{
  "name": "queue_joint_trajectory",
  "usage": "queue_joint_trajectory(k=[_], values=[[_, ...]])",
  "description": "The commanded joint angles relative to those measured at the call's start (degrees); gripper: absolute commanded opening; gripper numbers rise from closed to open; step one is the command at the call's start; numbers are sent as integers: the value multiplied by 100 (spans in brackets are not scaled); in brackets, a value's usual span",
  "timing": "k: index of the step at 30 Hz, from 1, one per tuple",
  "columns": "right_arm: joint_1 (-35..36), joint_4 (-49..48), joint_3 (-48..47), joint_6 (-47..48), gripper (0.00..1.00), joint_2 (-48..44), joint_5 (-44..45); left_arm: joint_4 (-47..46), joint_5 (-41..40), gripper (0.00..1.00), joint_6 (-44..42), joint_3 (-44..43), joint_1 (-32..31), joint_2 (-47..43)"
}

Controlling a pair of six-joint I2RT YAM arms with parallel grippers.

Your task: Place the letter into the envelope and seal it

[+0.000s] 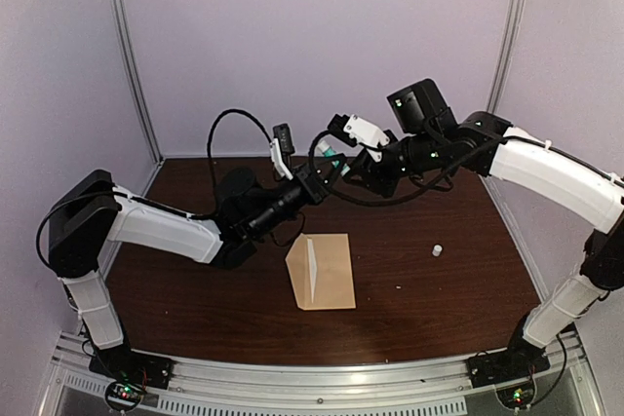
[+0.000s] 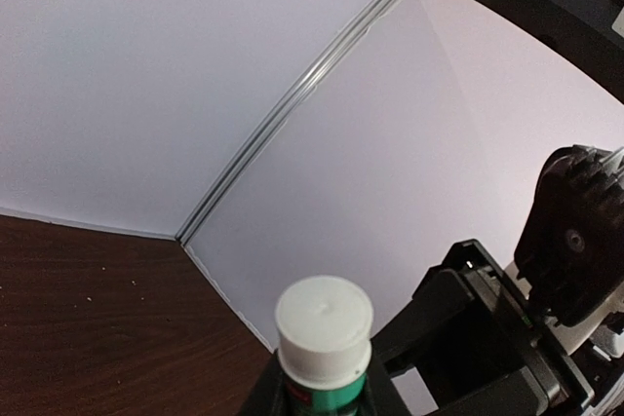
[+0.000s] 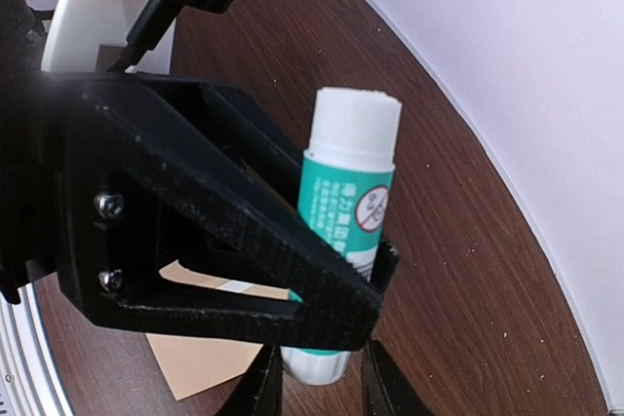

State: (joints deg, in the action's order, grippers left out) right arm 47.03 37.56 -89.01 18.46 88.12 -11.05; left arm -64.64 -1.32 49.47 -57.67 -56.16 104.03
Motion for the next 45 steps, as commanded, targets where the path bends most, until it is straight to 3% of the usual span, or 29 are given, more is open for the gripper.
queue_joint_trajectory(k=[1, 13, 16, 20, 22, 24, 26, 28, 29, 30, 32, 33, 36, 38, 41, 45], values=[[34, -25, -173, -90, 28, 81, 66, -363, 41, 0, 51, -162, -37, -18], [26, -91, -160, -32, 17, 68, -28, -341, 132, 0, 117, -218, -40, 54], [-25, -104, -158, 2, 16, 34, -404, -290, 132, 0, 131, -251, -40, 86], [-807, -283, -191, -651, 11, -43, -2672, -316, 447, 0, 85, -246, -35, 159], [-1438, -615, -86, -1287, 9, -32, -4504, -356, 585, 0, 28, -217, -25, 187], [-2009, -1557, 228, -2643, 7, 59, -6309, -381, 695, 0, -10, -166, -20, 205], [-2293, -4143, 1042, -5151, 6, 130, -7652, -422, 780, 0, -17, -130, -10, 197], [-2369, -7500, 2048, -7746, 7, 16, -7854, -483, 837, 0, -49, -98, -3, 190], [-2374, -8256, 2284, -8338, 9, 30, -7922, -492, 841, 0, -59, -89, -8, 190], [-2373, -8303, 2362, -8475, 12, 54, -7976, -501, 825, 0, -64, -87, -4, 188], [-2473, -7968, 2516, -8194, 25, -83, -7845, -532, 787, 0, -63, -78, -2, 183], [-2565, -6980, 2458, -7627, 28, -203, -7727, -552, 780, 0, -61, -78, -8, 178], [-2652, -2109, 1389, -3318, 38, -446, -6606, -568, 745, 0, -67, -76, -9, 130], [-2412, -499, 805, -1675, 43, -523, -5050, -546, 714, 0, -69, -77, -9, 92], [-1969, -379, 904, -959, 44, -858, -3016, -456, 653, 0, -51, -95, -9, 52], [-1423, -272, 842, -537, 43, -899, -1704, -357, 501, 0, 49, -112, -6, 0]])
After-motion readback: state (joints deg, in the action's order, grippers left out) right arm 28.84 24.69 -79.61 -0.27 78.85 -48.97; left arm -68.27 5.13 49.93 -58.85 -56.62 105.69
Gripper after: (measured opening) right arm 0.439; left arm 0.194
